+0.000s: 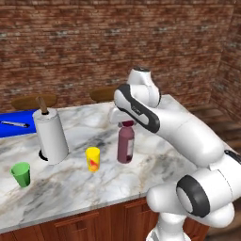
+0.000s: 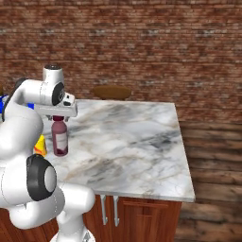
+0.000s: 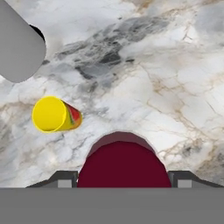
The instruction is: Place the drinks on the dining counter in a tight cluster.
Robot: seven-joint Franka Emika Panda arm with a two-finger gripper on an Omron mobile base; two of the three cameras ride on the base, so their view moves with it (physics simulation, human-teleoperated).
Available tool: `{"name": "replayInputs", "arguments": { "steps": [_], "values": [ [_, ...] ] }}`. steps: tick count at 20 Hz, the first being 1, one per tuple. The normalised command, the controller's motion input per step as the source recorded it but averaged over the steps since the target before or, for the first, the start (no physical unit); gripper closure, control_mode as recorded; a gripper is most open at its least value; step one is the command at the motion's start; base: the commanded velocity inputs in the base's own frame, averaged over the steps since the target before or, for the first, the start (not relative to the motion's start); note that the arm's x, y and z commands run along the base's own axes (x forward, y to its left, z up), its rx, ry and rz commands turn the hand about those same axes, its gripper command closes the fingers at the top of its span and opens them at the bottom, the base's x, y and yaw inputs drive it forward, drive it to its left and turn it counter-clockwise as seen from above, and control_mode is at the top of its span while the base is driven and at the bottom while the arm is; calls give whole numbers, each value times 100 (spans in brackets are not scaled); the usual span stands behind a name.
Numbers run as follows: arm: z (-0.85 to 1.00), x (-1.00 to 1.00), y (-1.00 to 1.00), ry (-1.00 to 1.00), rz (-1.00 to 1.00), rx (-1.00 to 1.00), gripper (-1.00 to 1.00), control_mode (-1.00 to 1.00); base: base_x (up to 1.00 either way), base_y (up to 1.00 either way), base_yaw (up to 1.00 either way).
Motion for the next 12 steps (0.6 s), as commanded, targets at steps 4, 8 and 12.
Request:
{"name": "replayInputs", "arguments": {
  "steps": [4, 8, 12],
  "values": [
    [-8, 7, 9, -1, 0, 0, 100, -100, 0, 0, 0],
    [-7, 0, 6, -1, 0, 0, 100, -100, 0, 0, 0],
    [-22, 0, 6, -1, 0, 0, 100, -100, 0, 0, 0]
  ]
}}
